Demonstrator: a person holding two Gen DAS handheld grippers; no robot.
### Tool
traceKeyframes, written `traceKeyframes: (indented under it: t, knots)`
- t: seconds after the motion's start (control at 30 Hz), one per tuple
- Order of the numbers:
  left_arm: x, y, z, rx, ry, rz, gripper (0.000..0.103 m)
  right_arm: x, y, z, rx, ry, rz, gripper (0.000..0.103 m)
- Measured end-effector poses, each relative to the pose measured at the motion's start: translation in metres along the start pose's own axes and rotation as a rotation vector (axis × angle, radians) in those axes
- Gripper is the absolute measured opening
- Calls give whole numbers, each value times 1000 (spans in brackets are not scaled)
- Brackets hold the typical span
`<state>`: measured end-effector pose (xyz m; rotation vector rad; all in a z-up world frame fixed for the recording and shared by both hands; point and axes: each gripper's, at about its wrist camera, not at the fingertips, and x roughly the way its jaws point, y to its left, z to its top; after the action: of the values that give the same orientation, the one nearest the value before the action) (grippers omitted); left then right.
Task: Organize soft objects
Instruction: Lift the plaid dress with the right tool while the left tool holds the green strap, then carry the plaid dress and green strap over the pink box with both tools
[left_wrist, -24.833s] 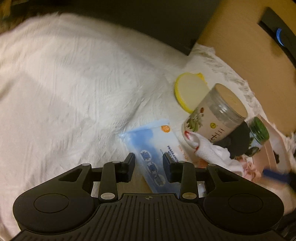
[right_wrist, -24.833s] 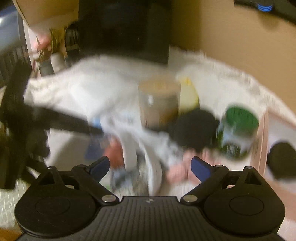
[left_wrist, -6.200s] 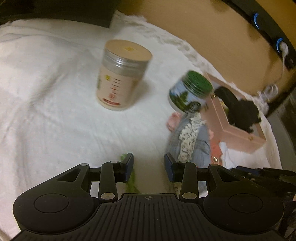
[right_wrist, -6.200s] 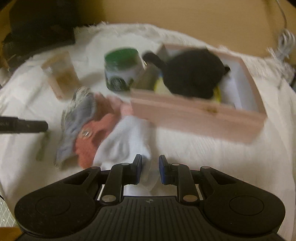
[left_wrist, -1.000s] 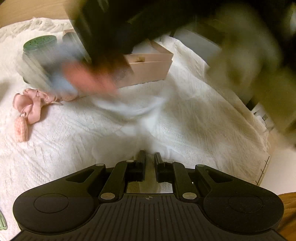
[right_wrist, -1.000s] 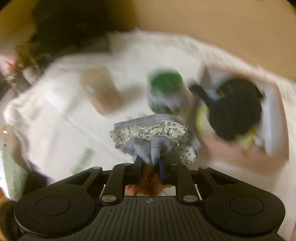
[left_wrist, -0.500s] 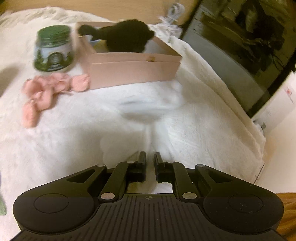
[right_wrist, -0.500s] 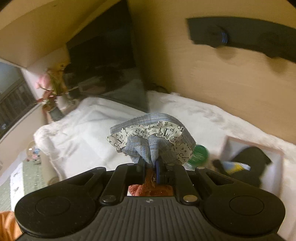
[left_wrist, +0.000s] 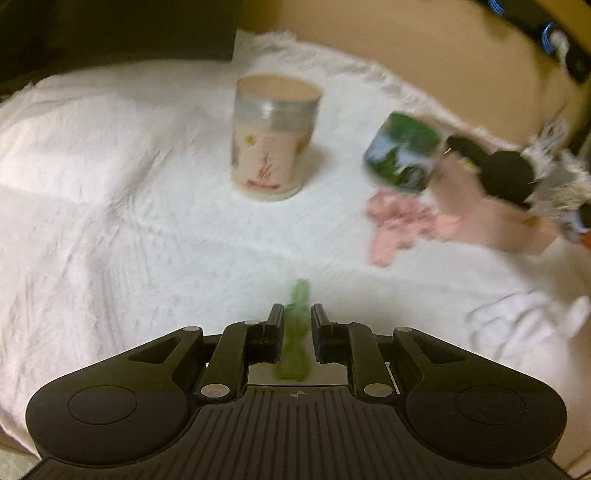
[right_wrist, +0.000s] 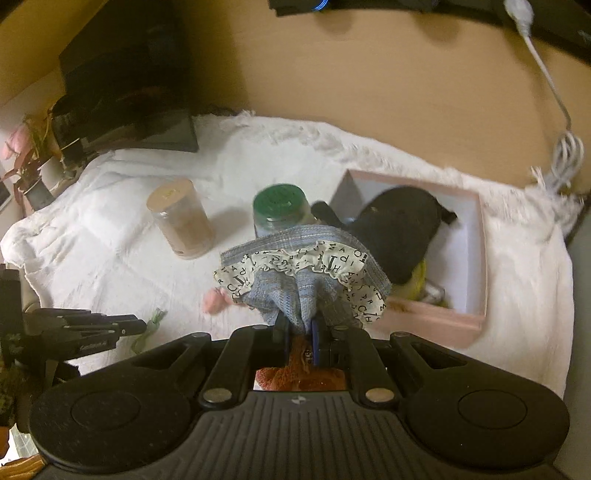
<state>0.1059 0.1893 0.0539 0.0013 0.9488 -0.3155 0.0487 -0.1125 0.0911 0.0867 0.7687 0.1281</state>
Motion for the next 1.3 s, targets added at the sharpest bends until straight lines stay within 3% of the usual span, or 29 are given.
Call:
traceKeyframes:
  t: [0.23, 0.4, 0.6, 0.87, 0.93, 1.03, 1.2, 1.3]
  knots:
    - [14, -15, 3, 87, 21, 36, 19, -1, -4, -17, 0, 17, -33, 12]
    - [18, -19, 6, 82, 49, 1, 18, -5, -9, -26, 22, 23, -32, 12]
    - [18, -15, 4, 25, 65, -105, 19, -5, -15, -27, 35, 24, -40, 12]
    - [17, -32, -2, 149, 48, -89, 20, 0, -11, -28, 29, 37, -49, 12]
    - [18, -35, -3, 173, 61, -113, 29, 0, -10, -28, 30, 35, -47, 12]
    - [18, -35, -3, 157, 66, -130, 32, 1, -13, -28, 30, 35, -46, 12]
    - [20, -49, -7, 262, 57, -73, 32, 4, -14, -28, 32, 39, -54, 12]
    - [21, -54, -9, 259, 42, -52, 34, 1, -9, -29, 21, 26, -66, 12]
